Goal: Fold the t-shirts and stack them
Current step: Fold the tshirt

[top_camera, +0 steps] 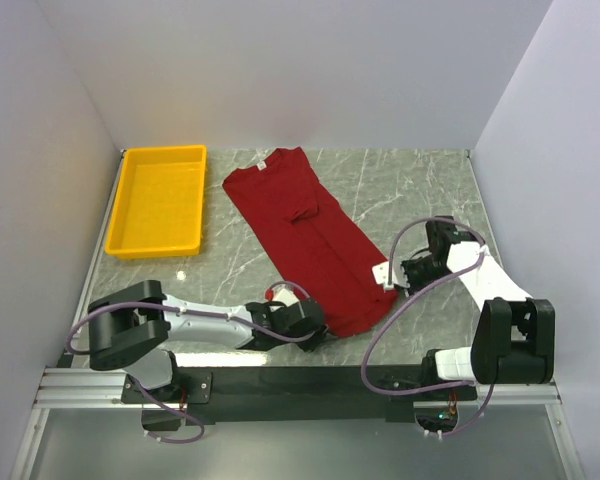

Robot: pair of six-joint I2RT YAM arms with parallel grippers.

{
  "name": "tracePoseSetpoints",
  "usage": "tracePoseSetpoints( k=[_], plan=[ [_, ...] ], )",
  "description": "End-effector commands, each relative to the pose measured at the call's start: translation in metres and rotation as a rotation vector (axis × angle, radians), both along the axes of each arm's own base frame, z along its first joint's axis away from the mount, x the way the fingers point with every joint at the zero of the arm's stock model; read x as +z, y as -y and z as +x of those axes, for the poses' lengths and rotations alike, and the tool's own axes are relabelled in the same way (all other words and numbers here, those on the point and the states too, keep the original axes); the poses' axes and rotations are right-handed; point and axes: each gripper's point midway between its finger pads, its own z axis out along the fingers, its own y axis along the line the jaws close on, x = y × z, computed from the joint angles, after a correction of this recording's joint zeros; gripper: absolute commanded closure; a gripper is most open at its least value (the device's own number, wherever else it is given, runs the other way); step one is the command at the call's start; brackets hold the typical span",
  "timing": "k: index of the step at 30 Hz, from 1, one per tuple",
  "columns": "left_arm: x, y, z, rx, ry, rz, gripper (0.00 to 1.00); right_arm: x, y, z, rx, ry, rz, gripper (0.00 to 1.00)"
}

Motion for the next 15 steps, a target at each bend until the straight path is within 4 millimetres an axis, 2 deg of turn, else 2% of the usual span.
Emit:
tracePoseSetpoints(
  k=[1, 4, 7, 9, 13, 15],
  plan=[
    [0.020, -0.003, 0.011, 0.006, 0.054, -0.032, 1.00, 0.034, -0.010, 0.006, -0.020, 0.020, 0.067, 1.00],
    [0.029, -0.006, 0.018, 0.016, 0.063, -0.053, 1.00, 0.045, -0.019, 0.010, -0.046, 0.008, 0.121, 1.00],
    [0.039, -0.011, 0.030, 0.046, 0.071, -0.080, 1.00, 0.063, -0.027, 0.030, -0.092, 0.024, 0.163, 1.00],
    [0.046, -0.017, 0.042, 0.077, 0.076, -0.099, 1.00, 0.066, -0.028, 0.040, -0.118, 0.021, 0.175, 1.00],
    [0.060, -0.027, 0.067, 0.127, 0.093, -0.137, 1.00, 0.081, -0.046, 0.067, -0.154, 0.037, 0.206, 1.00],
    [0.067, -0.035, 0.084, 0.159, 0.104, -0.149, 1.00, 0.080, -0.054, 0.077, -0.162, 0.028, 0.210, 1.00]
  ],
)
